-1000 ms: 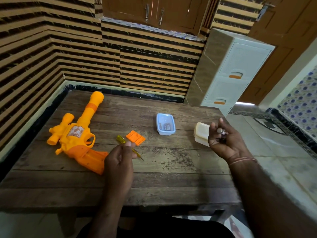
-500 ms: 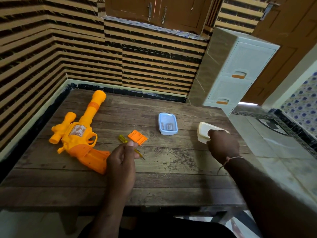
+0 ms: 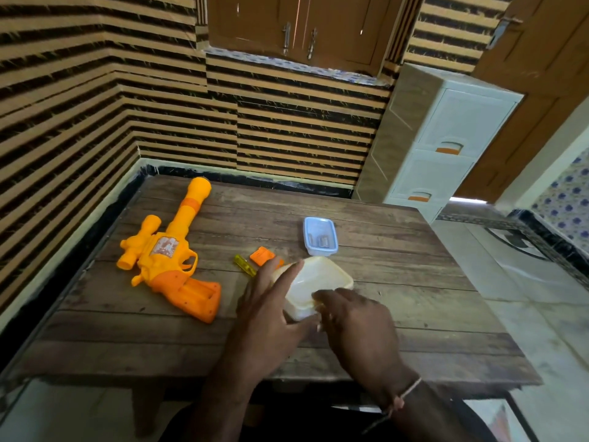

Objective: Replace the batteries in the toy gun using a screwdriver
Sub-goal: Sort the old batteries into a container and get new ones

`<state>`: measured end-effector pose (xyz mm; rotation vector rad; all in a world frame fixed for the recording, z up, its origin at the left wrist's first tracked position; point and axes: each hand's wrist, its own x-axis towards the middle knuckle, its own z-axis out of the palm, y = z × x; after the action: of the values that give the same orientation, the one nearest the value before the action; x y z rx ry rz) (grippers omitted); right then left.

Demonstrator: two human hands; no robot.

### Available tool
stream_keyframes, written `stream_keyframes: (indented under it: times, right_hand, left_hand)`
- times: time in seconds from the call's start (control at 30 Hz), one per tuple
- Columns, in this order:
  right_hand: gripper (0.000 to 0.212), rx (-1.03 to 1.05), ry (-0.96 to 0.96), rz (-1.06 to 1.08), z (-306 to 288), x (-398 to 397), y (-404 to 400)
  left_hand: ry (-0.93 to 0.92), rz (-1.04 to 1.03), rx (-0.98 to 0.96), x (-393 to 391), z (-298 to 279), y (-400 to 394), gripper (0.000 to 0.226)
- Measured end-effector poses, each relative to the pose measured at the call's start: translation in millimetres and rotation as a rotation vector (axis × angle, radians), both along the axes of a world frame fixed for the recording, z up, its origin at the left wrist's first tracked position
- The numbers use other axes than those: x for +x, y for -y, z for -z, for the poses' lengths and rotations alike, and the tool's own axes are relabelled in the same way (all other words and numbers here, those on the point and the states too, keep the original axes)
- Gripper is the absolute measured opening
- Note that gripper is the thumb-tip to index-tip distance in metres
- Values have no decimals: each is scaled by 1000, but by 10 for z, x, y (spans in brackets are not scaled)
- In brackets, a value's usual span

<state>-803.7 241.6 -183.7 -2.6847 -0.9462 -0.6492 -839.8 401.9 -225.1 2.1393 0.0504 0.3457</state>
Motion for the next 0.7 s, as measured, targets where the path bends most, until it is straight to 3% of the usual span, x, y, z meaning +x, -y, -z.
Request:
stream_keyframes:
  times: [0.13,0.2,0.3,0.4,0.5,0.6,0.7]
  right_hand:
    - [29,91,-28,-116,60,-59,47]
    - [33,315,-130,-6,45,-68,70]
    - [39,1046,-577,246,-56,-115,-2]
    - [46,1554,-1227,146,0,-129,-74]
    - [75,1677,-1532,-20,124,-97,-182]
    - [74,1687,-1673,-168,174,-13,-153]
    - [81,1690,-1715,-276,131,6,-151]
  left_hand:
    - [21,3,-54,-1,83,-31,69]
    - [120,-78,-88,3,65,23,59]
    - [218,-235,-225,2,-94,116,57]
    - [245,-250,-311,1,-200,222,58]
    - [243,-181,-391,-12,-188,304,63]
    - [236,-104,-438,-41,-220,307,52]
    - [243,-64,-337,-60,-268,269,31]
